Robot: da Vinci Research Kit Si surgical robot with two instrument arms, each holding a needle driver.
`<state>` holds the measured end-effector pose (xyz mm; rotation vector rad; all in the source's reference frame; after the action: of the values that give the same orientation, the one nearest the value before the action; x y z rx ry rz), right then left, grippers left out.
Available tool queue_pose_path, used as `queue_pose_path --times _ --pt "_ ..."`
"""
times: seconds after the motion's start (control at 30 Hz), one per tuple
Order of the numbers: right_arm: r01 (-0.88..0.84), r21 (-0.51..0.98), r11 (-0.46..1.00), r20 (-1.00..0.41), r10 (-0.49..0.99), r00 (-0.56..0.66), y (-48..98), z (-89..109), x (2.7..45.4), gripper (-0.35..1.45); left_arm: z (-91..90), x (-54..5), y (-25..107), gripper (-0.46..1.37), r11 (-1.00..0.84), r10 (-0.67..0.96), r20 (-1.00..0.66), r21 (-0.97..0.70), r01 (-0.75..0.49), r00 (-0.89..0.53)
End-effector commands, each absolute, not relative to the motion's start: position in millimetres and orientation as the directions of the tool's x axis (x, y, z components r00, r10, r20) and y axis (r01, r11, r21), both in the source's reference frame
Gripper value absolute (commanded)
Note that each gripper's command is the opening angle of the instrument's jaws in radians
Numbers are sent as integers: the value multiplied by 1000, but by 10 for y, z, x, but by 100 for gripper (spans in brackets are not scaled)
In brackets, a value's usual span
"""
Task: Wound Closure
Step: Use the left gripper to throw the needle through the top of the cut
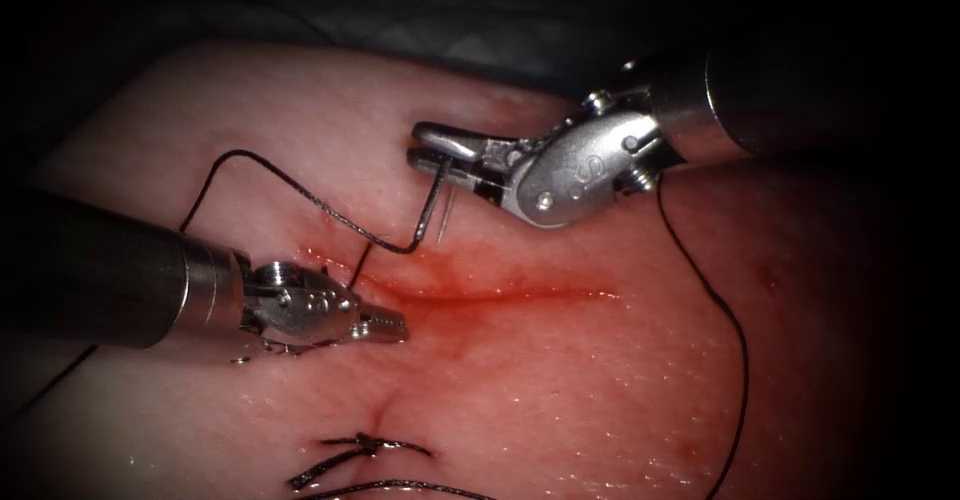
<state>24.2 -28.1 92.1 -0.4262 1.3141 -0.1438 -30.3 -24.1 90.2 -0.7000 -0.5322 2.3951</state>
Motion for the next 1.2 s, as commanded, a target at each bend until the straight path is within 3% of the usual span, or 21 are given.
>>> queue_pose_path --times 0.03,1.2 --pt "-136 -383 914 -904 -340 260 -281 922 243 -35 902 -302 -241 -10 -750 627 -356 -515 -414 -693" --pt "-64 -483 873 -847 -448 285 -312 957 248 -35 889 -303 -235 -10 -749 631 -355 -512 -421 -690"
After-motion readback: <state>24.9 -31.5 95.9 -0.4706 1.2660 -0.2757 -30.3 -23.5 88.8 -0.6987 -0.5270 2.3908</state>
